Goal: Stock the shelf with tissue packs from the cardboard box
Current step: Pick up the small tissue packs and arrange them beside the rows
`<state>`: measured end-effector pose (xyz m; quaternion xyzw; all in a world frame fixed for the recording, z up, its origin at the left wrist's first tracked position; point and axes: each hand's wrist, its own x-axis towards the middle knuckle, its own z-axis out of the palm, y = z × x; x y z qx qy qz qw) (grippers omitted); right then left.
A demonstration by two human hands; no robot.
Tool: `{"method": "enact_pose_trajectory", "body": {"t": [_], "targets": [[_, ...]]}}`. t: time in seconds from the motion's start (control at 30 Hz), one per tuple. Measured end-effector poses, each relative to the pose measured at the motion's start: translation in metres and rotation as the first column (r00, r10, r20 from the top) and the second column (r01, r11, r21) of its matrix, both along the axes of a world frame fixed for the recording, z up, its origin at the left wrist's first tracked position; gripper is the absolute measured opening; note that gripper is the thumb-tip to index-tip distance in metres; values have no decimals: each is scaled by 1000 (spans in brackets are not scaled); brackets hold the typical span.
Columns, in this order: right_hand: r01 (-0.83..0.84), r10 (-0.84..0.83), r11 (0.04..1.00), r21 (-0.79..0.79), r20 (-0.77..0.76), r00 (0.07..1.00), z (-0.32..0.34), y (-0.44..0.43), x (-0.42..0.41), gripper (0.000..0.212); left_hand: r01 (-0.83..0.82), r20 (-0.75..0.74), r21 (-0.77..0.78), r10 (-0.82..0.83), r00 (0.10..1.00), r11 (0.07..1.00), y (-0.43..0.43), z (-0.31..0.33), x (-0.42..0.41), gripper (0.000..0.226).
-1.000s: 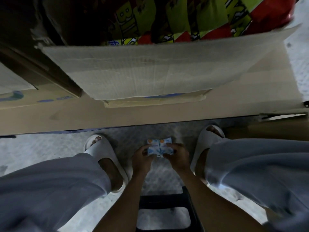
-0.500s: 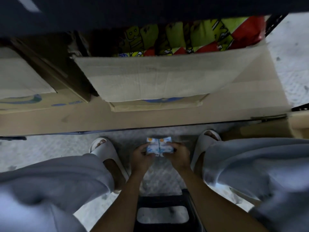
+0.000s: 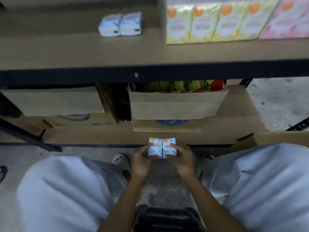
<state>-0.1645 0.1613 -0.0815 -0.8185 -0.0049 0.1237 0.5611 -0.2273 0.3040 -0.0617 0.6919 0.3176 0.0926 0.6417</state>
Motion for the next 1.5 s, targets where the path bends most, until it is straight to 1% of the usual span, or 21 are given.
{"method": "enact_pose_trajectory", "body": {"t": [0.07, 0.1, 0.2, 0.3, 0.4, 0.57, 0.67, 0.73, 0.77, 0.83, 0.87, 1.0, 1.1, 1.17, 1.3, 1.43, 1.5], "targets": [[-1, -2, 999, 45, 66, 998, 24, 4, -2, 47, -24, 70, 56, 20, 997, 998, 4, 21, -3, 46], [-6, -1, 998, 68, 99, 995, 37, 7, -3, 47, -32, 107, 60, 26, 994, 998, 7, 33, -4, 47], [-33, -6, 983, 183, 208, 978, 75, 16, -3, 47, -42, 223, 113, 16, 975, 993, 16, 69, -8, 48], [-96, 15, 962, 256, 303, 953, 113, 25, -2, 51, -87, 344, 162, 26, 938, 983, 27, 107, -14, 45], [-112, -24, 935, 335, 376, 926, 155, 34, -4, 50, -129, 440, 158, 47, 897, 979, 34, 148, -16, 46], [-193, -46, 892, 408, 508, 860, 221, 57, -2, 49, -171, 567, 153, 55, 822, 973, 52, 211, -12, 44], [-212, -46, 907, 362, 589, 807, 250, 73, 9, 47, -186, 613, 180, 37, 789, 966, 67, 244, -6, 42], [-210, -32, 925, 316, 618, 786, 267, 83, 19, 47, -186, 600, 249, -1, 800, 951, 78, 262, 1, 42], [-204, -26, 934, 292, 627, 779, 275, 88, 25, 47, -202, 575, 321, -21, 818, 925, 85, 269, 5, 41], [-195, 8, 954, 228, 633, 775, 288, 96, 37, 47, -242, 490, 501, -42, 871, 831, 99, 279, 14, 40], [-191, 32, 964, 187, 628, 777, 291, 100, 44, 46, -249, 455, 562, -44, 889, 788, 105, 283, 19, 40], [-185, 110, 980, 67, 595, 796, 300, 112, 68, 48, -193, 350, 680, -82, 933, 707, 123, 291, 37, 39], [-166, 181, 983, -81, 584, 792, 306, 117, 79, 46, -139, 272, 738, -103, 957, 661, 130, 292, 48, 38], [-148, 193, 981, -125, 579, 792, 309, 121, 82, 45, -112, 232, 766, -109, 967, 633, 134, 290, 54, 39], [-143, 207, 977, -157, 555, 805, 309, 125, 85, 43, -79, 212, 775, -140, 967, 627, 143, 287, 62, 40], [-143, 253, 962, -233, 562, 787, 312, 127, 90, 44, -22, 198, 767, -204, 959, 642, 150, 290, 67, 45], [-144, 267, 957, -253, 566, 780, 313, 128, 93, 44, -1, 197, 758, -229, 953, 652, 152, 291, 70, 42]]}}
